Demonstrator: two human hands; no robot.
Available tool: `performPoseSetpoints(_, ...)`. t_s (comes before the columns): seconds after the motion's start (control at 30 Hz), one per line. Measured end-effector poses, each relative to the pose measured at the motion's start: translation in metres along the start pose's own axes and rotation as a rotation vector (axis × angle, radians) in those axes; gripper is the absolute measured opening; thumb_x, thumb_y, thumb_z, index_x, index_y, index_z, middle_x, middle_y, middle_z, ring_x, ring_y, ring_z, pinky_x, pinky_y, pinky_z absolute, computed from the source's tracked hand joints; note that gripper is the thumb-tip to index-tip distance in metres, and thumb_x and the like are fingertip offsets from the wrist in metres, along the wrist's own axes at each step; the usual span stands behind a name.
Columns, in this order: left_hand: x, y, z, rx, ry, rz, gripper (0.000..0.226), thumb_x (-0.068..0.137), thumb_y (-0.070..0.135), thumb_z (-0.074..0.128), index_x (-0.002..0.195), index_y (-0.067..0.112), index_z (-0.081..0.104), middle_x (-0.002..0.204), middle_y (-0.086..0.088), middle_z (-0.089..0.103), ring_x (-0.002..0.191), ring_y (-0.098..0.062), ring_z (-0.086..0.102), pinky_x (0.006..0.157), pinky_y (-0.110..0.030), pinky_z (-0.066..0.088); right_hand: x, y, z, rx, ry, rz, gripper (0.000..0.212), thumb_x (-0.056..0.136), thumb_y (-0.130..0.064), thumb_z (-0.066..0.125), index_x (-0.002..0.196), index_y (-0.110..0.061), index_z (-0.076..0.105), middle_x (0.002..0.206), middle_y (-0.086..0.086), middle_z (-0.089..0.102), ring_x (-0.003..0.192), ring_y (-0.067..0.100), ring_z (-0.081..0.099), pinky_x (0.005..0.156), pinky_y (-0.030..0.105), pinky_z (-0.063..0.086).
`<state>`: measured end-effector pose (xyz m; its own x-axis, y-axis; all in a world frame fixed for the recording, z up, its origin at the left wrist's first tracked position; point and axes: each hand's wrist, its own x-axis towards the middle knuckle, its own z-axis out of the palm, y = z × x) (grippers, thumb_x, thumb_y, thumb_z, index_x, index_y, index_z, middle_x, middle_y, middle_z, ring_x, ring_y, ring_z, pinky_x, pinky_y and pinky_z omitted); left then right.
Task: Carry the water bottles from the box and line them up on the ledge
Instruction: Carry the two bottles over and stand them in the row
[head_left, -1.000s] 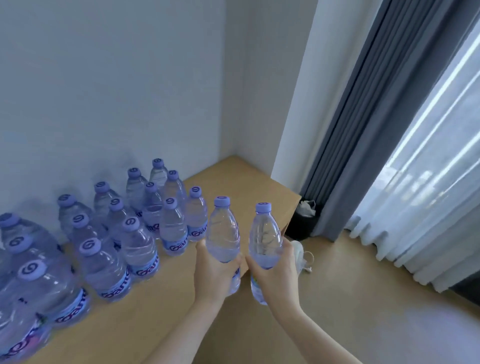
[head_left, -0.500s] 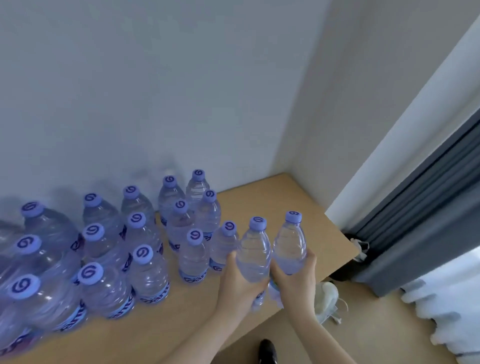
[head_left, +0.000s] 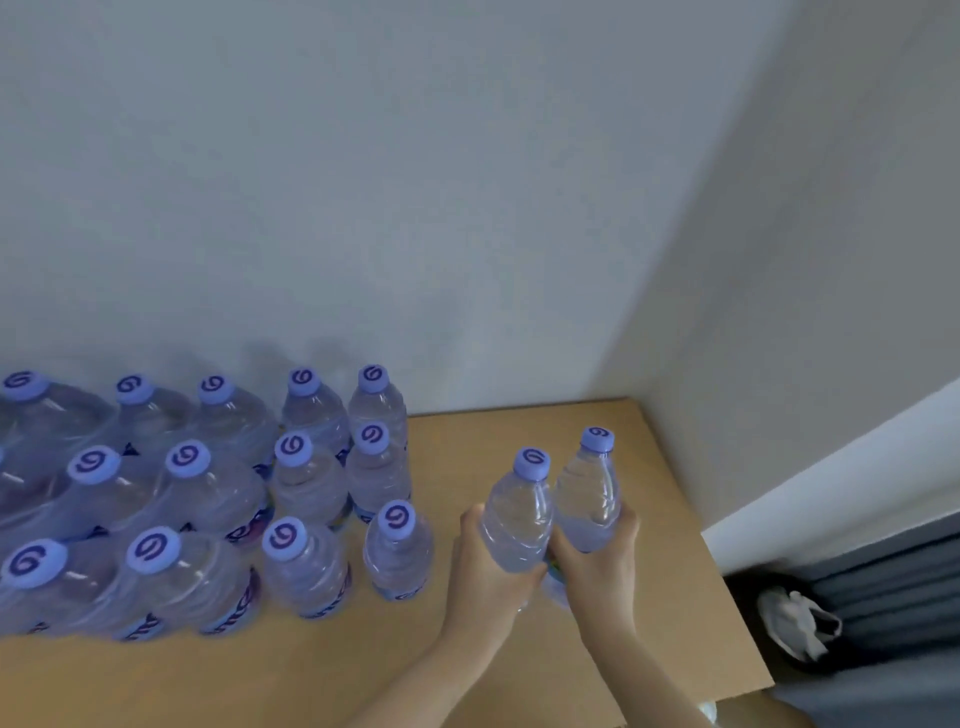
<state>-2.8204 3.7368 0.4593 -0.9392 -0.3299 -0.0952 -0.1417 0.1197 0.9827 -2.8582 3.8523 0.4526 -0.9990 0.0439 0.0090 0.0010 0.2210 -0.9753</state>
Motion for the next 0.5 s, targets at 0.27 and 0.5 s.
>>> performPoseSetpoints(0.27, 0.057, 0.011, 0.018, -0.043, 0.264, -0.031, 0.034, 0.062, -0.003, 0.059, 0.054, 0.012, 0.029, 0.045, -0.012, 0.032, 0.044, -0.02, 0.027, 0.041, -0.033, 0.025, 0.064, 0.014, 0.01, -0.05, -0.175, 0.202, 0.05, 0.056, -0.04, 0.078, 0.087, -0.052, 0.04, 0.083, -0.014, 0.061, 0.058, -0.001, 0.06, 0.046, 0.012, 0.044)
performPoseSetpoints(0.5, 0.106, 0.017, 0.015, -0.079, 0.428, -0.011, 0.027, 0.059, -0.01, 0.056, 0.06, 0.001, 0.032, 0.054, -0.023, 0.033, 0.052, -0.017, 0.029, 0.044, -0.038, 0.023, 0.111, 0.017, 0.045, -0.209, -0.254, 0.184, 0.066, 0.047, -0.051, 0.063, 0.106, -0.028, 0.045, 0.097, -0.031, 0.045, 0.099, 0.013, 0.042, 0.066, 0.017, 0.034)
